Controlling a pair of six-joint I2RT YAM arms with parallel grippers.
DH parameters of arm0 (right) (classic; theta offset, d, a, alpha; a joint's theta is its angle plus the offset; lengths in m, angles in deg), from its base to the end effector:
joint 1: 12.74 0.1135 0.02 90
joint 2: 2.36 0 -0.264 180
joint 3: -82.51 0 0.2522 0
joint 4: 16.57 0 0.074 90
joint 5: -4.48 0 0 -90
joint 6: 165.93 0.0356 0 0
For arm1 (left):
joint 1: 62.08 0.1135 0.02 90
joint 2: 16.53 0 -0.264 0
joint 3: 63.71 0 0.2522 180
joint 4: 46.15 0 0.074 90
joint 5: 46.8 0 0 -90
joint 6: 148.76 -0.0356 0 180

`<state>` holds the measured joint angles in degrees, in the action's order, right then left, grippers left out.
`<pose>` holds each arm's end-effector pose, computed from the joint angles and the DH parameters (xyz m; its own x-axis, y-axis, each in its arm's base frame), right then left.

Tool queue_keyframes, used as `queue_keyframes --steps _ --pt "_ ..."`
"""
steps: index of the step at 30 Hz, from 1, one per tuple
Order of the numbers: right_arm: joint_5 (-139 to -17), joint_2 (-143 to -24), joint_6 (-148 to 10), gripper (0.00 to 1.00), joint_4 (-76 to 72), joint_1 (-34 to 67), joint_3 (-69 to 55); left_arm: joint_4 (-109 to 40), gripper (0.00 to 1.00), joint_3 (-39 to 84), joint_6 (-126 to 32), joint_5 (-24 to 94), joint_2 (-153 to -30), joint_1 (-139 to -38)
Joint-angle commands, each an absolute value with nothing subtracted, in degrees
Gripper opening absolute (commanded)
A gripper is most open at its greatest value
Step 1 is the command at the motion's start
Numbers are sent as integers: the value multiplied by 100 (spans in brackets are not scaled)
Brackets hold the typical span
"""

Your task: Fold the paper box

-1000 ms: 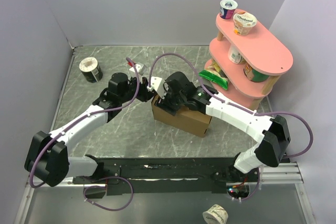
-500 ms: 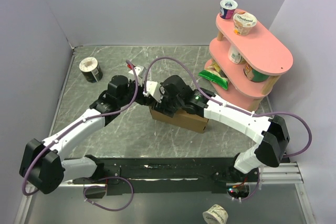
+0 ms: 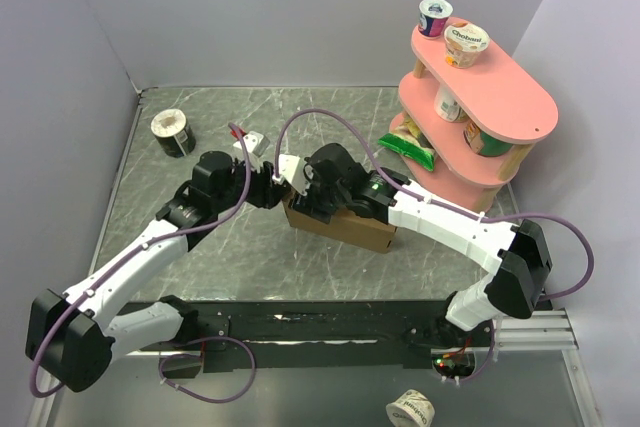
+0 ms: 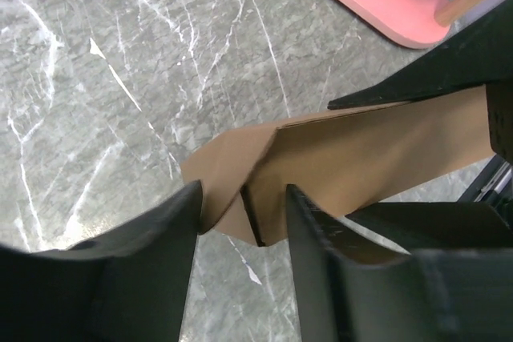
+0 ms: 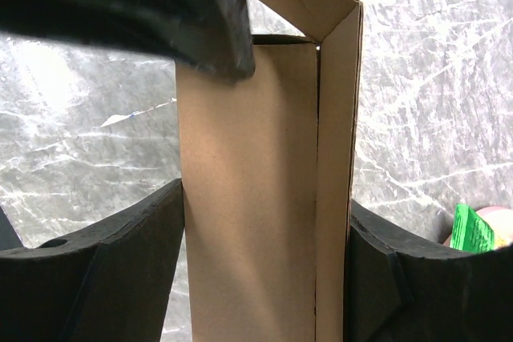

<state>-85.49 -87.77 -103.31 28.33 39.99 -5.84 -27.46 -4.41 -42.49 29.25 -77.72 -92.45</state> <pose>0.2012 0.2644 0.3163 0.0065 -0.7508 -0.6605 -0.8931 0.2928 -0.3417 0.2083 -0.1320 0.2983 -0.4832 -0.0320 -0.8749 0.5730 0.7441 -0.3436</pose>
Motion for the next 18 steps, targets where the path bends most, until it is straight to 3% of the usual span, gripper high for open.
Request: queue_keyframes --steps 1,9,13,18 --pt "-8341 -8920 -10265 57 2831 3982 -324 -2993 47 -424 -4233 2589 -7726 -9135" --pt "-8341 -8938 -10256 57 2848 3991 -324 -2712 40 -249 -4338 2862 -7612 -9135" --pt "-8332 -8973 -10265 57 2866 3991 -359 -2773 29 -205 -4268 2660 -7603 -9143" --pt "-8315 -9052 -10265 57 2892 3991 -420 -2808 27 -152 -4092 2466 -7691 -9143"
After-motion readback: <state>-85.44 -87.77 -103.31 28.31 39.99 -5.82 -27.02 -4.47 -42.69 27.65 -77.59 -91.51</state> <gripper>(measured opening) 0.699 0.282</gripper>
